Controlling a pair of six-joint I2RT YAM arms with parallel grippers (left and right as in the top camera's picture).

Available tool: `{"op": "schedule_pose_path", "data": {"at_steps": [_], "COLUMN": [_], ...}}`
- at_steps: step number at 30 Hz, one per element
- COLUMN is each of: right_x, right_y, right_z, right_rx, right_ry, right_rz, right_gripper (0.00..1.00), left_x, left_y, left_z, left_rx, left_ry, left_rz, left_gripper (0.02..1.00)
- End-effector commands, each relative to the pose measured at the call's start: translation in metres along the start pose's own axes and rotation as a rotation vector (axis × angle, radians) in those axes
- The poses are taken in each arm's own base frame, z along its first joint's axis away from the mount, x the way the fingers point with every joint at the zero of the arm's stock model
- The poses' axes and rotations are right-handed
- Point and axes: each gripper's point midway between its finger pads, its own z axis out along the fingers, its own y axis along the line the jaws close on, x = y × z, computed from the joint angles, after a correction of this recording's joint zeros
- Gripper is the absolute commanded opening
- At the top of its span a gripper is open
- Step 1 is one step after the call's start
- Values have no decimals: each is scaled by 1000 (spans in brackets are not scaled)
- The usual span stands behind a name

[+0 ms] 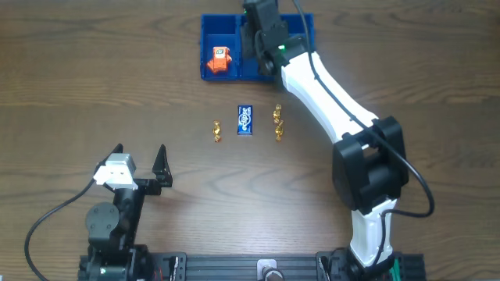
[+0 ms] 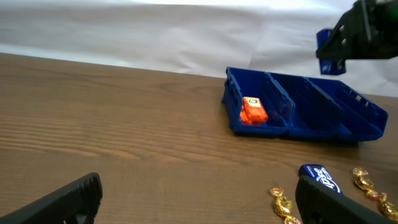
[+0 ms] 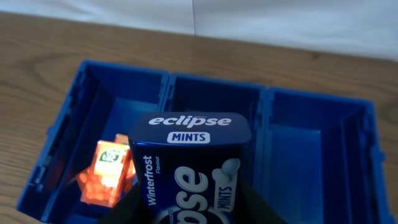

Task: Sort Candies Into Trays

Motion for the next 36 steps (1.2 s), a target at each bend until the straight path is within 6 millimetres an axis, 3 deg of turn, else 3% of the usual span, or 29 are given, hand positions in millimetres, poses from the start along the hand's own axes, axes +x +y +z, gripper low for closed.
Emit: {"op": "schedule_pose_path", "data": {"at_steps": [1, 8, 14, 15, 16, 17, 18, 20, 22, 25, 27, 29, 31, 33, 36], "right_x": [4, 17, 14, 14, 14, 14, 14, 12, 6, -26, -57, -61, -38, 10, 68], "right_y": [-1, -3, -2, -2, -2, -2, -2, -1, 0, 8, 19, 32, 46, 53, 50], "right_z": [10, 24, 25, 25, 25, 25, 25, 25, 23, -4, -52, -88, -115, -128, -125], "right_rx": [23, 42, 38, 38, 38, 37, 37, 36, 28, 17, 9, -10, -23, 14, 90], "right_ry": [0, 27, 12, 12, 12, 13, 13, 6, -9, -44, -72, -61, 19, 188, 359], "right_rz": [22, 41, 64, 66, 67, 67, 67, 68, 72, 68, 55, 30, 13, 50, 64], "right_gripper": [99, 123, 130, 180, 292, 610, 805, 1000, 1000, 1000, 1000, 1000, 1000, 1000, 1000], "left_x": [17, 17, 17, 17, 17, 17, 17, 17, 17, 17, 17, 17, 17, 17, 17], "left_y": [0, 0, 0, 0, 0, 0, 0, 0, 0, 0, 0, 0, 0, 0, 0], "left_z": [1, 1, 1, 1, 1, 1, 1, 1, 1, 1, 1, 1, 1, 1, 1], "left_rx": [10, 10, 10, 10, 10, 10, 10, 10, 10, 10, 10, 10, 10, 10, 10], "left_ry": [53, 53, 53, 53, 53, 53, 53, 53, 53, 53, 53, 53, 53, 53, 53], "left_rz": [-12, -12, -12, -12, -12, -12, -12, -12, -12, -12, -12, -12, -12, -12, -12], "left_gripper": [998, 998, 998, 998, 998, 998, 998, 998, 998, 998, 998, 998, 998, 998, 996]}}
